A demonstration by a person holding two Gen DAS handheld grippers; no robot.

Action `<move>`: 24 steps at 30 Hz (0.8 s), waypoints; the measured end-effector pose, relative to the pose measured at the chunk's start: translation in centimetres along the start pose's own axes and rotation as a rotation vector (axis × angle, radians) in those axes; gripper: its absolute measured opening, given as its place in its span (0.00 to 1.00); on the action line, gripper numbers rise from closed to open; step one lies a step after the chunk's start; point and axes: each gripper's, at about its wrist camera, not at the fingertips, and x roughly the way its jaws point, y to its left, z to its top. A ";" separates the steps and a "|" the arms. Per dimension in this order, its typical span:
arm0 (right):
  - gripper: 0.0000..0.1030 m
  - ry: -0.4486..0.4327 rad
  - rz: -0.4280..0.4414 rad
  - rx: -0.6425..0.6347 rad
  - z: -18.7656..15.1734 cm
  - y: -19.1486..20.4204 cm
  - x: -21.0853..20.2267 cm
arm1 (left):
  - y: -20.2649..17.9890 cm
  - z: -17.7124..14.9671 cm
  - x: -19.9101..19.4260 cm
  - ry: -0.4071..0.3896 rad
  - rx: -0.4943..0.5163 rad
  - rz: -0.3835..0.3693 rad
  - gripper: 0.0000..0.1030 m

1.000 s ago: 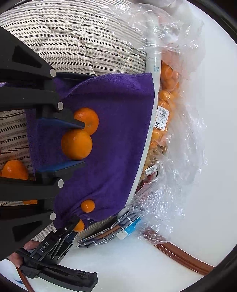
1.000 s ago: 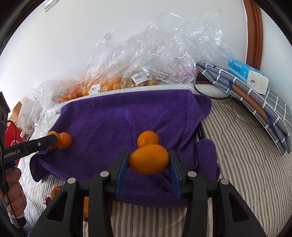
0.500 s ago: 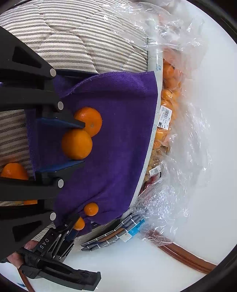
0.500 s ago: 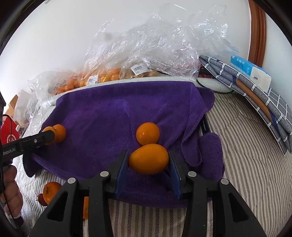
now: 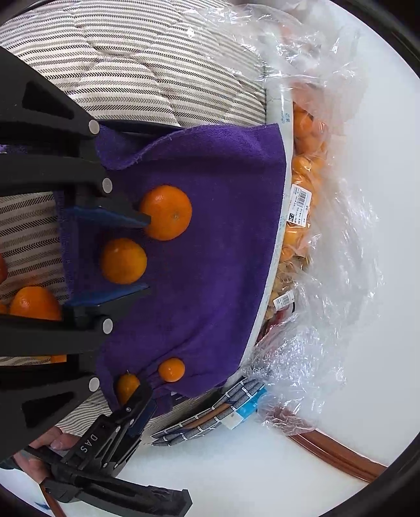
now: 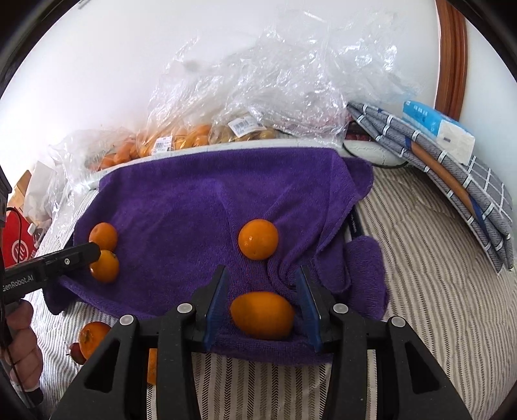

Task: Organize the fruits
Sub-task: 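Open both tools to release the fruits onto the purple towel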

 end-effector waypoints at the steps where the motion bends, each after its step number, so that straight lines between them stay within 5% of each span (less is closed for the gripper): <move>1: 0.43 -0.007 -0.002 0.003 0.1 0.0 -0.4 | 0.0 0.0 -0.2 -0.003 -0.001 0.000 0.37; 24: 0.43 -0.024 0.005 0.017 -2.7 1.9 -6.5 | 2.1 -3.6 -7.3 -0.047 -0.027 0.066 0.50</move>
